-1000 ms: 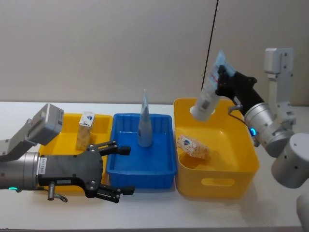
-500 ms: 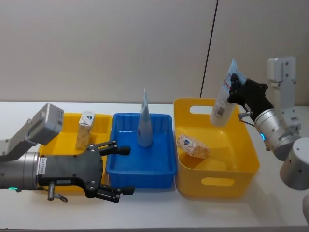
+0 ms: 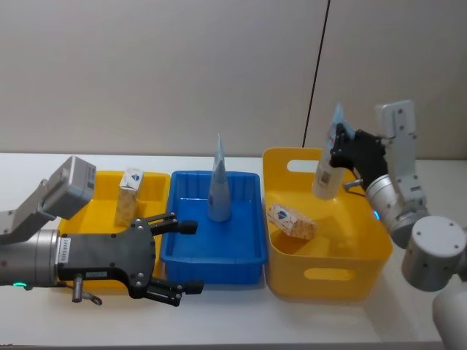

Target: Bimanual collaborative sorting of washing and personal care products

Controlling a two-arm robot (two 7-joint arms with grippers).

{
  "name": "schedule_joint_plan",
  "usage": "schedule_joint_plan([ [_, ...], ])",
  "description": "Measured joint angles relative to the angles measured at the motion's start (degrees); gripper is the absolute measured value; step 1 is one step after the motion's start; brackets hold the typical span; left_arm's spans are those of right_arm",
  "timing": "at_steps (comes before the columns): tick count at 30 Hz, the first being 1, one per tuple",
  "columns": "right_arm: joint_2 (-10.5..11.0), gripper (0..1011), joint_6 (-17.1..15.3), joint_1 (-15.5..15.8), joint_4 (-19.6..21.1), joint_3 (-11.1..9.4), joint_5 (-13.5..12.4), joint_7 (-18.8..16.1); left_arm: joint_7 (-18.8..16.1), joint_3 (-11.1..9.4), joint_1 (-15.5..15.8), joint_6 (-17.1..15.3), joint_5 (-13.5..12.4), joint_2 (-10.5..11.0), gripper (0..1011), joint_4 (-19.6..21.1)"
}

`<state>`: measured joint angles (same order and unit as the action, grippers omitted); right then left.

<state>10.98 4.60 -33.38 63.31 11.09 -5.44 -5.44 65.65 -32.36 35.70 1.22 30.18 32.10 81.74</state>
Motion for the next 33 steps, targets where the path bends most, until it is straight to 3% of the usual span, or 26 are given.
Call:
schedule_joint_plan([
  [5, -0.85, 70, 2.09, -1.38, -3.59, 1.21, 2.48, 1.39, 0.00, 0.00, 0.00, 0.00, 0.00, 0.00, 1001, 0.00],
  [14, -2.10, 339, 4.55, -3.32, -9.21, 2.63, 5.80, 3.75, 0.00, 0.00, 0.00, 0.00, 0.00, 0.00, 1001, 0.00],
  [18, -2.61, 505, 5.18, -3.87, -10.69, 2.84, 6.69, 4.47, 0.00, 0.00, 0.00, 0.00, 0.00, 0.00, 1002, 0.00],
  [26, -3.15, 769, 5.37, -3.69, -10.30, 2.22, 6.16, 3.54, 0.00, 0.00, 0.00, 0.00, 0.00, 0.00, 1001, 0.00],
  [33, -3.13, 945, 3.70, -1.95, -6.61, 0.77, 2.85, -0.32, 0.00, 0.00, 0.00, 0.00, 0.00, 0.00, 1001, 0.00],
])
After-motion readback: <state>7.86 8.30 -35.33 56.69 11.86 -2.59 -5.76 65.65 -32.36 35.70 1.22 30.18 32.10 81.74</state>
